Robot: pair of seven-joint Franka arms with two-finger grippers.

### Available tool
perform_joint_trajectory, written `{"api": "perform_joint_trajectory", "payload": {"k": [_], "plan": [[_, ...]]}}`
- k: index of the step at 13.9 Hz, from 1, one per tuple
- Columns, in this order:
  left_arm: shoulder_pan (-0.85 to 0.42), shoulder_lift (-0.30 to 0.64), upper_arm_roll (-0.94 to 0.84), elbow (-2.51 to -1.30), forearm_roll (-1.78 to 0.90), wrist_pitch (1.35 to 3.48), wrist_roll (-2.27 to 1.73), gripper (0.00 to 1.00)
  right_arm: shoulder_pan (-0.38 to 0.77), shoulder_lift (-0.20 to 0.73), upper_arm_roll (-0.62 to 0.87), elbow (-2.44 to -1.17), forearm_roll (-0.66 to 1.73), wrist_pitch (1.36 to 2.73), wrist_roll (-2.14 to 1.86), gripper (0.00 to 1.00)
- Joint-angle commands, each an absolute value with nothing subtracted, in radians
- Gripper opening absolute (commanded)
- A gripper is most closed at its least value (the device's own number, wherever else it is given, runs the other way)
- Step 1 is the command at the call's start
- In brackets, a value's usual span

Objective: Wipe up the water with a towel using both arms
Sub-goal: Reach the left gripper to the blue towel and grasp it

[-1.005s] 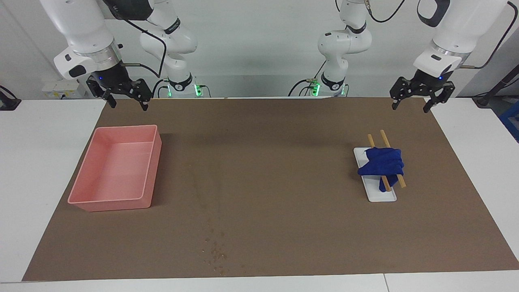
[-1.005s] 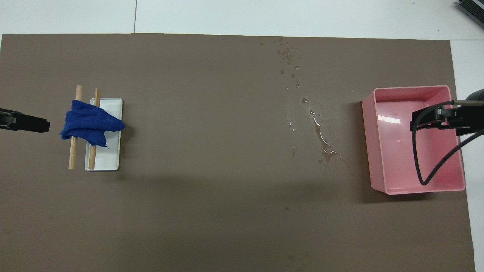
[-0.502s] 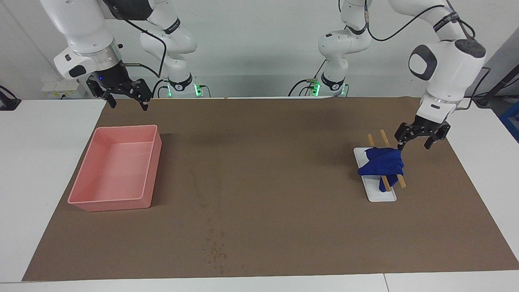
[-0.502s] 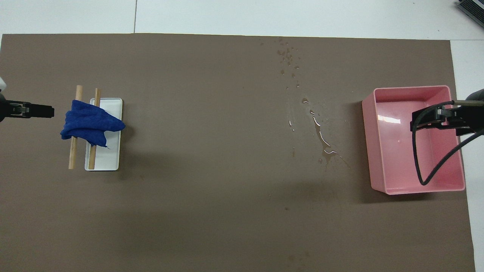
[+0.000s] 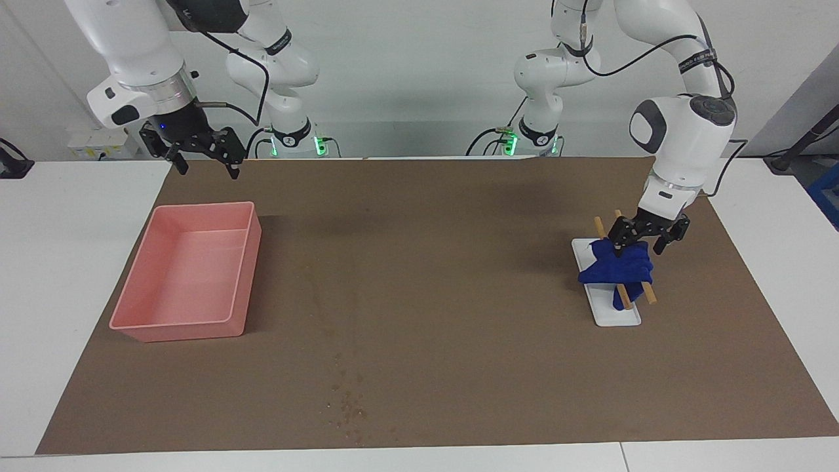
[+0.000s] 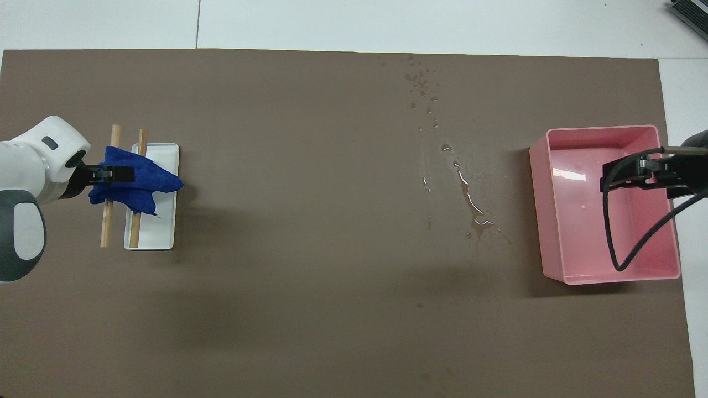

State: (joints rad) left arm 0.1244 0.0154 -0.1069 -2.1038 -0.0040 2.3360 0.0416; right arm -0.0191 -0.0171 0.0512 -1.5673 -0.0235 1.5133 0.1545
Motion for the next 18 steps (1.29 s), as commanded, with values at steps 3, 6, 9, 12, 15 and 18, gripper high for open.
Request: {"api": "perform_joint_trajectory", "payload": {"k": [3, 6, 9, 12, 15, 18], "plan": [[0.127, 0.011, -0.098, -2.141, 0.002, 2.396, 0.106, 0.94, -0.017, -0.028, 0.057, -1.574, -0.025, 1.517, 0.16, 1.0], [0.13, 0.026, -0.098, -2.141, 0.002, 2.431, 0.107, 0.93, -0.017, -0.029, 0.057, -1.574, -0.025, 1.516, 0.16, 1.0], [0.13, 0.028, -0.098, -2.141, 0.002, 2.431, 0.103, 0.53, -0.015, -0.031, 0.058, -1.575, -0.025, 1.514, 0.161, 1.0], [0.13, 0.028, -0.098, -2.132, 0.002, 2.415, 0.107, 0.0, -0.015, -0.032, 0.058, -1.578, -0.025, 1.514, 0.161, 1.0], [0.126, 0.032, -0.097, -2.109, 0.002, 2.396, 0.106, 0.0, -0.017, -0.032, 0.057, -1.578, -0.023, 1.511, 0.161, 1.0], [0.117, 0.032, -0.097, -2.054, 0.003, 2.332, 0.1, 0.0, -0.017, -0.032, 0.058, -1.578, -0.023, 1.508, 0.161, 1.0]]}}
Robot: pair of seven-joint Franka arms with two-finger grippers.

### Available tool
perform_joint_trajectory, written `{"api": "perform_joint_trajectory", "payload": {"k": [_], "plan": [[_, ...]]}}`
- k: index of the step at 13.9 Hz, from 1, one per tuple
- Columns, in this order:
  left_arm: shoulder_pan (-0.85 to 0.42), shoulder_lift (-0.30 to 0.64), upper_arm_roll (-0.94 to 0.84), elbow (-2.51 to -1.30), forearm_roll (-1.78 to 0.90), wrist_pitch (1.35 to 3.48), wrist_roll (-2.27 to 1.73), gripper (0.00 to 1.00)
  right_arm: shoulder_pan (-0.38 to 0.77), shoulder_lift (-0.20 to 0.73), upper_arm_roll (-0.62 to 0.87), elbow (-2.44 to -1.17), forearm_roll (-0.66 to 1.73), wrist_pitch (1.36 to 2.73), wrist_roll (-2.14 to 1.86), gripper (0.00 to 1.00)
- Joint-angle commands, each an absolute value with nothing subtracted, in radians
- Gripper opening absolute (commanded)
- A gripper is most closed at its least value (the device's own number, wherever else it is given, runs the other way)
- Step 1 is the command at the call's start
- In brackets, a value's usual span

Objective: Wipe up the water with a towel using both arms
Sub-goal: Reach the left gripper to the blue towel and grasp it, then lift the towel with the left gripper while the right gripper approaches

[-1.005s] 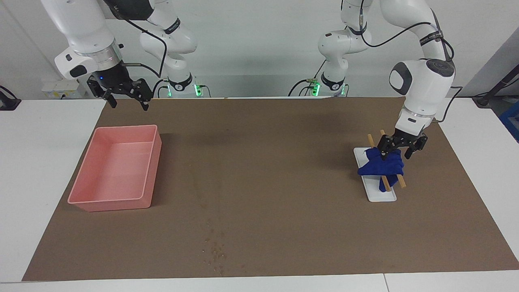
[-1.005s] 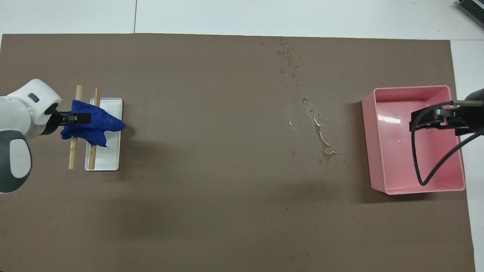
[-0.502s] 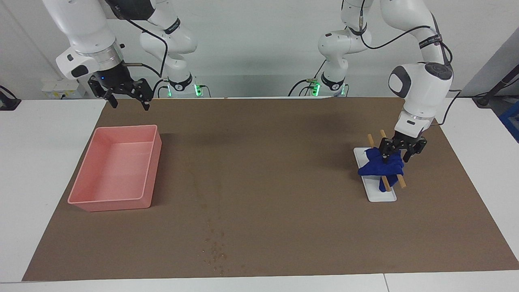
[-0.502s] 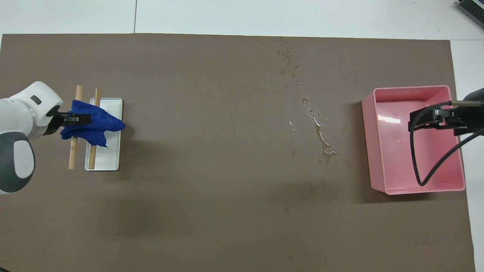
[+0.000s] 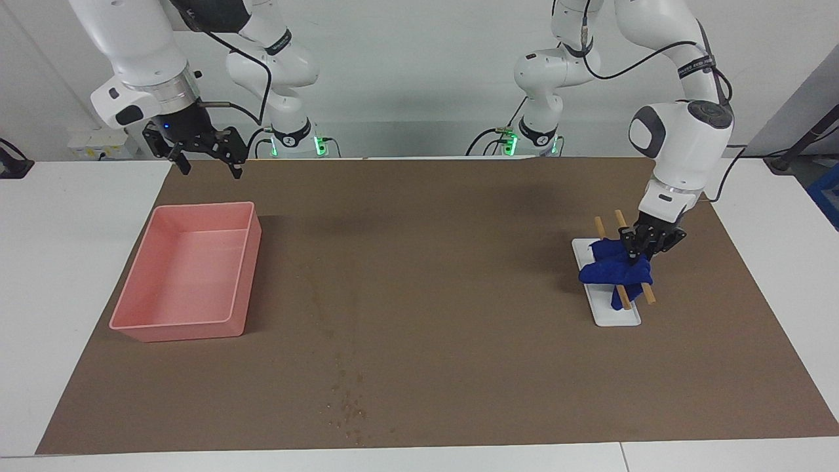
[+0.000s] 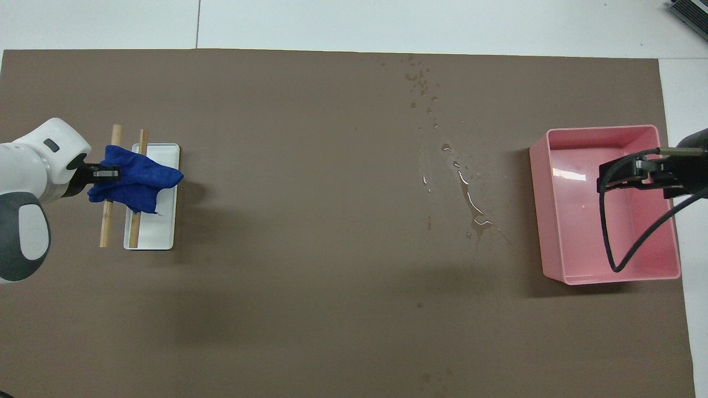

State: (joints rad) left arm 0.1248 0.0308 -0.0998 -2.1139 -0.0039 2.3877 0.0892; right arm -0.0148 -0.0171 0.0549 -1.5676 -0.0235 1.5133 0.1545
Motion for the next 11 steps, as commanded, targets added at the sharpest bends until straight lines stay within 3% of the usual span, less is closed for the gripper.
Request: {"api": "perform_joint_trajectory", "payload": {"k": [1, 6, 11], "plan": [[0.115, 0.029, -0.097, -2.028, 0.003, 2.291, 0.095, 0.0, -0.017, -0.032, 0.058, -1.578, -0.023, 1.508, 0.161, 1.0], [0.112, 0.012, -0.115, -1.893, -0.005, 2.085, -0.009, 0.0, -0.017, -0.032, 0.058, -1.58, -0.018, 1.506, 0.16, 1.0], [0.045, 0.006, -0.187, -1.841, -0.171, 1.997, -0.675, 0.0, -0.015, -0.032, 0.061, -1.578, 0.006, 1.508, 0.164, 1.0]]}}
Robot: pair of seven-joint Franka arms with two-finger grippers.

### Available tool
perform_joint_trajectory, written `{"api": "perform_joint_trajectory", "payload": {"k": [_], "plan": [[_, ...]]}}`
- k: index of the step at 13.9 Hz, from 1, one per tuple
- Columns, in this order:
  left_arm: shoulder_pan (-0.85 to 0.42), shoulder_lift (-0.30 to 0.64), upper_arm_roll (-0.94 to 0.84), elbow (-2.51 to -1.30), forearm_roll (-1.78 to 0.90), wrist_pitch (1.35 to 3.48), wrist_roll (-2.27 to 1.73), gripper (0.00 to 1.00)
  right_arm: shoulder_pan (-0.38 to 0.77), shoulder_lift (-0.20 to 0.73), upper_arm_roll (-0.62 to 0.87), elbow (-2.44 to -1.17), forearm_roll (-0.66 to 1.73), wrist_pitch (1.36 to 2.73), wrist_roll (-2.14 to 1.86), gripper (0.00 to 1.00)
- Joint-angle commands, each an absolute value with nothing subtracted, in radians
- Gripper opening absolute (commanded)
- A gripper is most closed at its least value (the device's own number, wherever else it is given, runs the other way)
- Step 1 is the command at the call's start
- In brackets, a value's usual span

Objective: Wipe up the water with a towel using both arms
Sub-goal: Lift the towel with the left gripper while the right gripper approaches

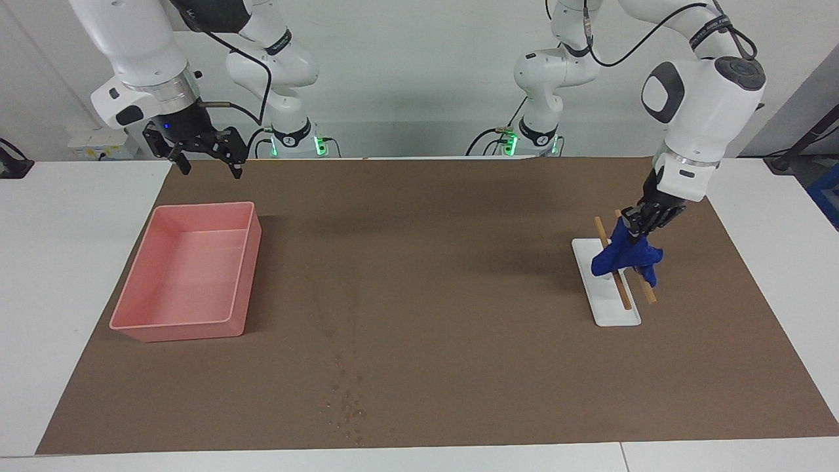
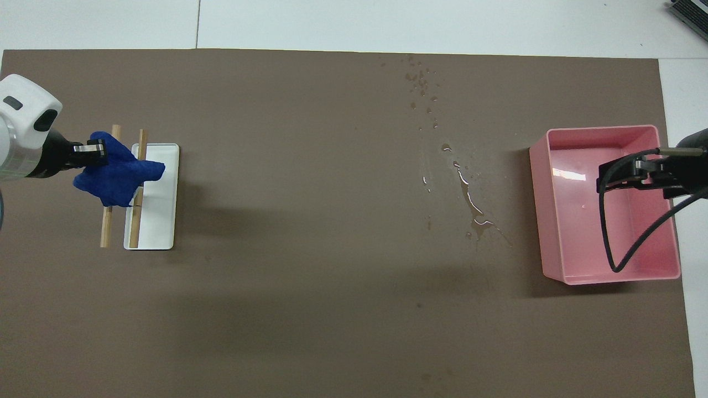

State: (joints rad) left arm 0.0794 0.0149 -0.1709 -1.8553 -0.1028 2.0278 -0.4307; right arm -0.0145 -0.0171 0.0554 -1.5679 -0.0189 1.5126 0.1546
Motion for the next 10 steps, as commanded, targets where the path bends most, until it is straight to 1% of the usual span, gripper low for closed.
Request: {"api": "perform_joint_trajectory", "payload": {"k": [1, 4, 5, 8, 10], "plan": [[0.028, 0.005, -0.205, -1.839, -0.207, 1.997, -0.792, 0.0, -0.014, -0.032, 0.06, -1.578, 0.043, 1.508, 0.175, 1.0], [-0.021, 0.002, -0.271, -1.838, -0.334, 2.028, -1.167, 0.0, 0.004, -0.031, 0.075, -1.578, 0.067, 1.522, 0.37, 1.0], [-0.044, 0.005, -0.284, -1.835, -0.377, 2.061, -1.322, 0.0, 0.029, -0.028, 0.077, -1.578, 0.089, 1.535, 0.458, 1.0], [-0.15, 0.011, -0.285, -1.847, -0.454, 2.201, -1.751, 0.0, 0.047, -0.023, 0.08, -1.578, 0.208, 1.565, 0.748, 1.0], [-0.196, 0.02, -0.285, -1.845, -0.498, 2.311, -1.952, 0.0, 0.101, -0.014, 0.08, -1.58, 0.3, 1.65, 1.002, 1.0]]}}
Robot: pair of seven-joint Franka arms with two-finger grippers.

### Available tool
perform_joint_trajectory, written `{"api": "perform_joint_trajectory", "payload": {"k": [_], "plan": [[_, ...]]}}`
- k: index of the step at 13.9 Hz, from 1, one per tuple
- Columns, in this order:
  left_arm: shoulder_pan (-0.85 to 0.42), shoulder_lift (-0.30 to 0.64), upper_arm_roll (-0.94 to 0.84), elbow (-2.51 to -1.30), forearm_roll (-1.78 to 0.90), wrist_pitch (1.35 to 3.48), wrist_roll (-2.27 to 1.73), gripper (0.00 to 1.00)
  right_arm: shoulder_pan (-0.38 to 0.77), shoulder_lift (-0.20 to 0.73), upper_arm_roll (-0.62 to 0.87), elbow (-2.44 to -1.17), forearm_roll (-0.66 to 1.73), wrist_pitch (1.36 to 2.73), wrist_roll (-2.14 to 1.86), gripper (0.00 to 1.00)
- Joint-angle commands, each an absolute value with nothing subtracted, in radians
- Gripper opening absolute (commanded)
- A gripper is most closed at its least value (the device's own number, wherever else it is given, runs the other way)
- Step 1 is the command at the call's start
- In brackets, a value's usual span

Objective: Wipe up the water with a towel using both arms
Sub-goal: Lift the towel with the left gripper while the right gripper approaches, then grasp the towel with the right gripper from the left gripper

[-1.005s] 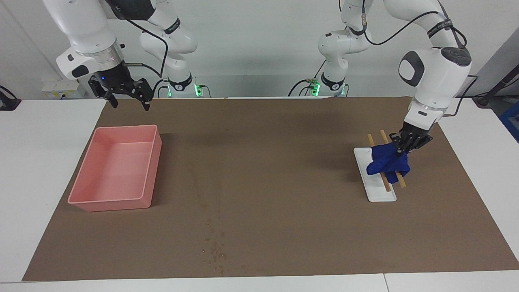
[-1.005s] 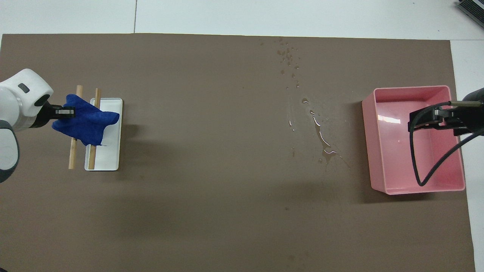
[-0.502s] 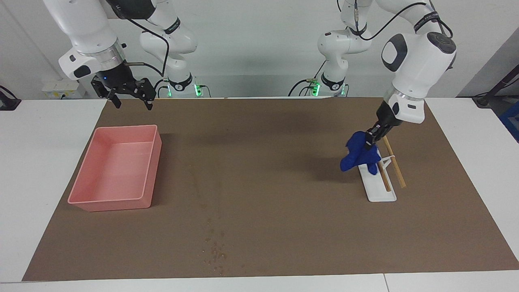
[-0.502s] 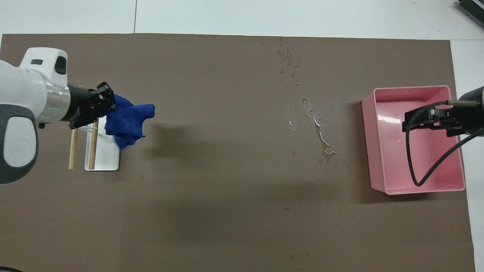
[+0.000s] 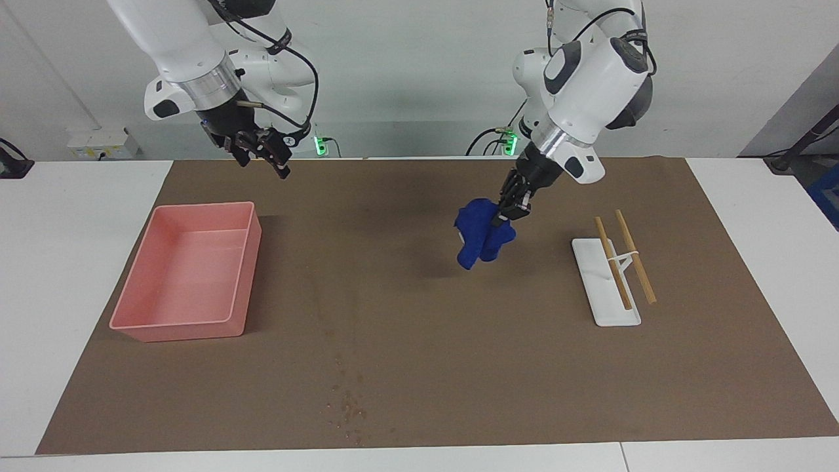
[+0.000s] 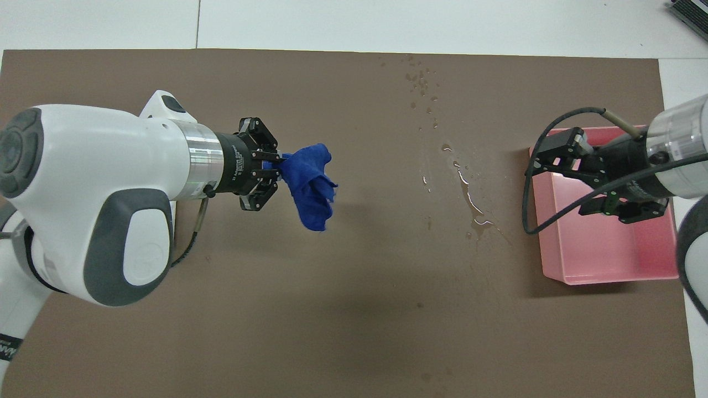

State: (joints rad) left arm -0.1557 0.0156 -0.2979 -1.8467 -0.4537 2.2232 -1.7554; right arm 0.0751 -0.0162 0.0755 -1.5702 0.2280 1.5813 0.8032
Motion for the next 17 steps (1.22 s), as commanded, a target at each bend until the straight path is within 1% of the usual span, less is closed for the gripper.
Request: {"api": "perform_joint_trajectory", "payload": {"k": [1, 4, 6, 8, 9, 11, 13, 15, 17], "plan": [[-0.213, 0.021, -0.285, -1.845, -0.505, 2.366, -2.023, 0.0, 0.118, 0.003, 0.08, -1.578, 0.328, 1.692, 1.111, 1.0], [-0.284, 0.032, -0.285, -1.845, -0.505, 2.512, -2.183, 0.0, 0.182, 0.032, 0.08, -1.577, 0.363, 1.758, 1.326, 1.0], [-0.327, 0.032, -0.284, -1.839, -0.505, 2.563, -2.233, 0.0, 0.219, 0.055, 0.08, -1.577, 0.387, 1.796, 1.399, 1.0], [-0.357, 0.031, -0.285, -1.835, -0.505, 2.615, -2.27, 0.0, 0.264, 0.09, 0.08, -1.571, 0.387, 1.909, 1.443, 1.0], [-0.365, 0.031, -0.285, -1.832, -0.505, 2.626, -2.282, 0.0, 0.267, 0.104, 0.08, -1.572, 0.387, 1.946, 1.443, 1.0], [-0.383, 0.031, -0.287, -1.83, -0.505, 2.628, -2.287, 0.0, 0.267, 0.107, 0.08, -1.572, 0.385, 1.968, 1.436, 1.0], [-0.388, 0.029, -0.287, -1.832, -0.505, 2.626, -2.287, 0.0, 0.268, 0.112, 0.08, -1.575, 0.385, 2.034, 1.43, 1.0], [-0.408, 0.025, -0.29, -1.832, -0.505, 2.626, -2.293, 0.0, 0.27, 0.109, 0.08, -1.583, 0.385, 2.036, 1.428, 1.0], [-0.422, 0.023, -0.299, -1.83, -0.503, 2.628, -2.302, 0.0, 0.291, 0.091, 0.08, -1.624, 0.385, 2.037, 1.428, 1.0]]}}
